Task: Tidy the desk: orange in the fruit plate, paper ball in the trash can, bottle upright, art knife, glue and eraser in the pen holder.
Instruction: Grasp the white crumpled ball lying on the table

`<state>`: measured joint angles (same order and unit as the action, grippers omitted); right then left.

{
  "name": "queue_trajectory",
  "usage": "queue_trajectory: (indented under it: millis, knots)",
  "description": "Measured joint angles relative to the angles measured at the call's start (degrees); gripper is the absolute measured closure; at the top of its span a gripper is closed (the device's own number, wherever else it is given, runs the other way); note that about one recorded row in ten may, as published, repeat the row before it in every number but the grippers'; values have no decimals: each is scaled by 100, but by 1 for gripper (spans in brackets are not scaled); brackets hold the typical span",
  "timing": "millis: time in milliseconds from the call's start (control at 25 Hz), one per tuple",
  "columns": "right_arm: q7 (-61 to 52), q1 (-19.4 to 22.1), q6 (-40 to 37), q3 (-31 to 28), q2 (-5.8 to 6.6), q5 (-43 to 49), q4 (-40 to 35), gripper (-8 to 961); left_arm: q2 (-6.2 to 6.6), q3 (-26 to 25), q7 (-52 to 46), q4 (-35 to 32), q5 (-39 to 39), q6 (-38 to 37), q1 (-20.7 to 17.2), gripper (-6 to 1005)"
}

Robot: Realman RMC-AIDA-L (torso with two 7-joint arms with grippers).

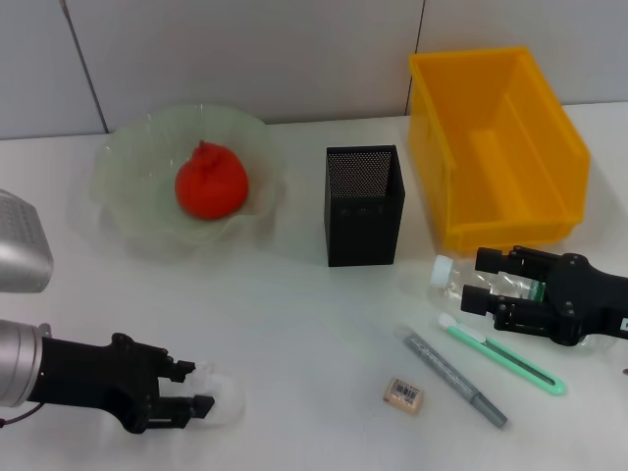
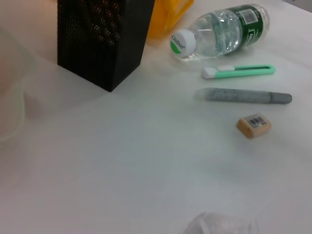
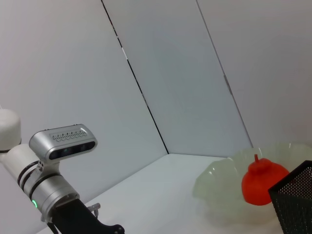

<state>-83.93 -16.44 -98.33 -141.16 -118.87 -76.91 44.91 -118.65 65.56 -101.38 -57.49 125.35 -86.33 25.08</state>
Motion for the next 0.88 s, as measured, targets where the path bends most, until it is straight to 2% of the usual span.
queue_trajectory:
  millis: [80, 280, 520, 880]
  knots:
    - [0, 0, -4, 0, -1, -3, 0, 190, 0, -13, -90, 3, -2, 10, 25, 334]
    - [0, 0, -9, 0, -4, -14, 0, 190, 0, -22, -121, -39, -10, 13, 40, 565]
    - [0, 0, -22, 1, -4, -24, 0, 191, 0, -28, -110, -67, -17, 74, 54, 706]
    - [0, 0, -40, 1, -4, -36, 5, 193, -9, 319, 1, -147, -27, 111, 88, 772]
